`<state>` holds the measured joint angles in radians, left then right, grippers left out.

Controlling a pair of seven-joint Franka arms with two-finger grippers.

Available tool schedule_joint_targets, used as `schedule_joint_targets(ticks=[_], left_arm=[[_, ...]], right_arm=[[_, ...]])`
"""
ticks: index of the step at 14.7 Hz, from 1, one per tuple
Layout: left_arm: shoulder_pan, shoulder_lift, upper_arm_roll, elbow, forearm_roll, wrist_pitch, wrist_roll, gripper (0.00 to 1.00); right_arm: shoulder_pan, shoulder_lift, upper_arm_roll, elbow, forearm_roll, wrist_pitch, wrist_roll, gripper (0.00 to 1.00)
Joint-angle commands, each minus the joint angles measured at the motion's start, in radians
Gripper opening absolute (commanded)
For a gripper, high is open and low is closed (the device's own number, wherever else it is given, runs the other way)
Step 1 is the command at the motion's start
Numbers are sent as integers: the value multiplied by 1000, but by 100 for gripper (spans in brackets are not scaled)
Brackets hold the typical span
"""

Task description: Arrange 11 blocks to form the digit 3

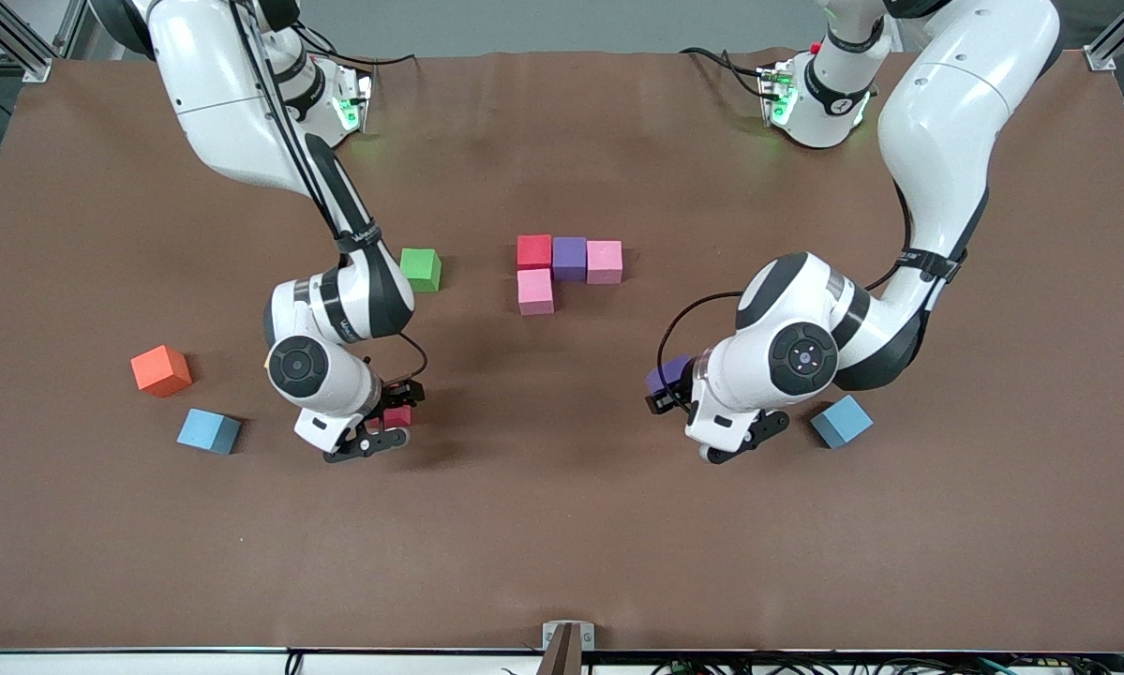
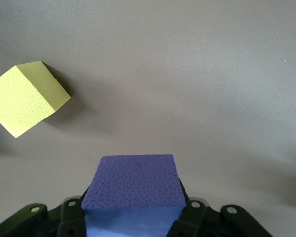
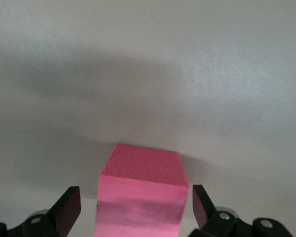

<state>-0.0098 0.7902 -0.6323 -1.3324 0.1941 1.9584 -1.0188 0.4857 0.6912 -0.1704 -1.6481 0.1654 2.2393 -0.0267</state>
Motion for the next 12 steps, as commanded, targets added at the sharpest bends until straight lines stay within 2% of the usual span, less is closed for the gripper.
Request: schedule_joint_targets(ticks=[1, 2, 3, 5, 6, 7, 9, 12], left_arm=[[-4, -11, 8, -5, -8, -1, 20, 17], [-4, -11, 8, -5, -8, -1, 20, 17], [-4, -11, 8, -4, -8, -1, 20, 17], [-6, -11, 8, -4, -10, -1, 20, 17], [-6, -11, 6, -4, -10, -1, 19, 17], [-6, -11, 8, -4, -10, -1, 20, 17], [-6, -12, 8, -4, -10, -1, 20, 17], [-4, -12, 8, -5, -10, -1, 19, 17]], right_arm=[[1, -4, 2, -12, -10, 0, -2, 100], [1, -3, 2, -12, -10, 2, -2, 98], [1, -2, 2, -12, -10, 2, -2, 90], [1, -4, 2, -12, -10, 0, -7, 67], [1, -4, 2, -12, -10, 0, -6, 49], [-4, -3, 2, -12, -10, 0, -7, 42], [-7, -7, 2, -7, -10, 0, -2, 36], [26, -12, 5, 46, 12, -29, 4, 35]])
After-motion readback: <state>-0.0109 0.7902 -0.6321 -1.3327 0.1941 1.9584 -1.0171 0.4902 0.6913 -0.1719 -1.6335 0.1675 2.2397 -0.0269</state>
